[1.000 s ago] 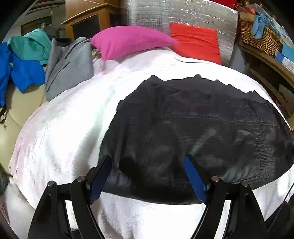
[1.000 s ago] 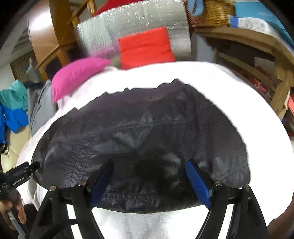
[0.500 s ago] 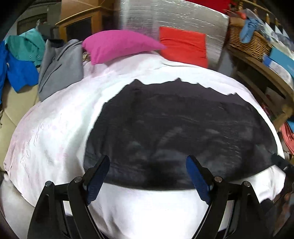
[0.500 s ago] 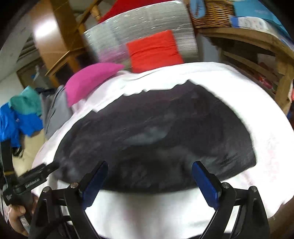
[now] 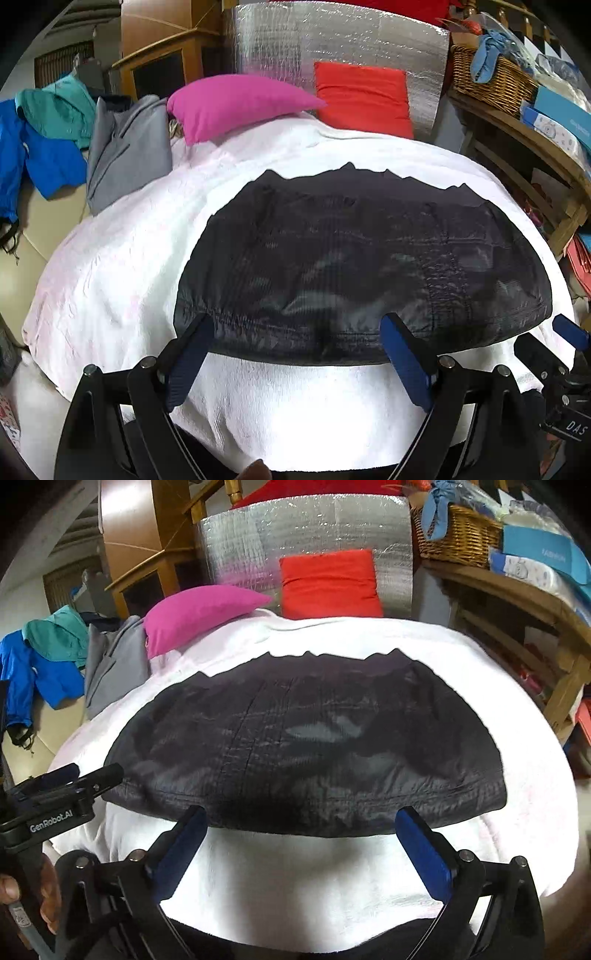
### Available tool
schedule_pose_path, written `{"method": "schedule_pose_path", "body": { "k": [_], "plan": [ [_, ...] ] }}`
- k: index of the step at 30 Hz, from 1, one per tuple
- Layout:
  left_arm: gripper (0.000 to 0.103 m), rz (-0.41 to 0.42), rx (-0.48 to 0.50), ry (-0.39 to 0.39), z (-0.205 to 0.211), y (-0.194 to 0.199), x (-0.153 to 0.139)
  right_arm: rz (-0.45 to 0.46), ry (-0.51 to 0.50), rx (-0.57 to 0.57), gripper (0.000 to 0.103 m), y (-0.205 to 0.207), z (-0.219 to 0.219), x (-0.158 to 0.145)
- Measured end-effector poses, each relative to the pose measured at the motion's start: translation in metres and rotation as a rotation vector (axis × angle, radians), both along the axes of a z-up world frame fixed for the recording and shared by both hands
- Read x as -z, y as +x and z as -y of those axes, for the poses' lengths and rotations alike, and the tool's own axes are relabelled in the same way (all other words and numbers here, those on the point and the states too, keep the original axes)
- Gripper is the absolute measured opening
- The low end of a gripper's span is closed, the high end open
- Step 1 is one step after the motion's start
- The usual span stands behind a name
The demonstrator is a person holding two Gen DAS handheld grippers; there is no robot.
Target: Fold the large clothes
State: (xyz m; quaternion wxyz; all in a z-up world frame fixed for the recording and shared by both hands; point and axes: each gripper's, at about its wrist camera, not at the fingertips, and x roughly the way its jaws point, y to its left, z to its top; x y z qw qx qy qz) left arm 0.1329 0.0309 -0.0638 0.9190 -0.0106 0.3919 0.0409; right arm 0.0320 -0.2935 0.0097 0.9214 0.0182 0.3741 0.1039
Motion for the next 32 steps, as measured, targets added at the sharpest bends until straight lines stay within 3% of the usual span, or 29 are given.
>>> {"method": "schedule_pose_path", "body": {
  "k": [14,32],
  "plan": [
    [0.093,-0.001,0.038,-0.038,0.012,-0.009,-0.013,0.021,-0.001,0.044,0.103,-0.007,0.008,-0.007],
    [0.093,0.036,0.079,-0.018,0.024,-0.01,-0.019,0.022,-0.014,0.039,0.103,-0.003,0.007,-0.007]
  ]
}}
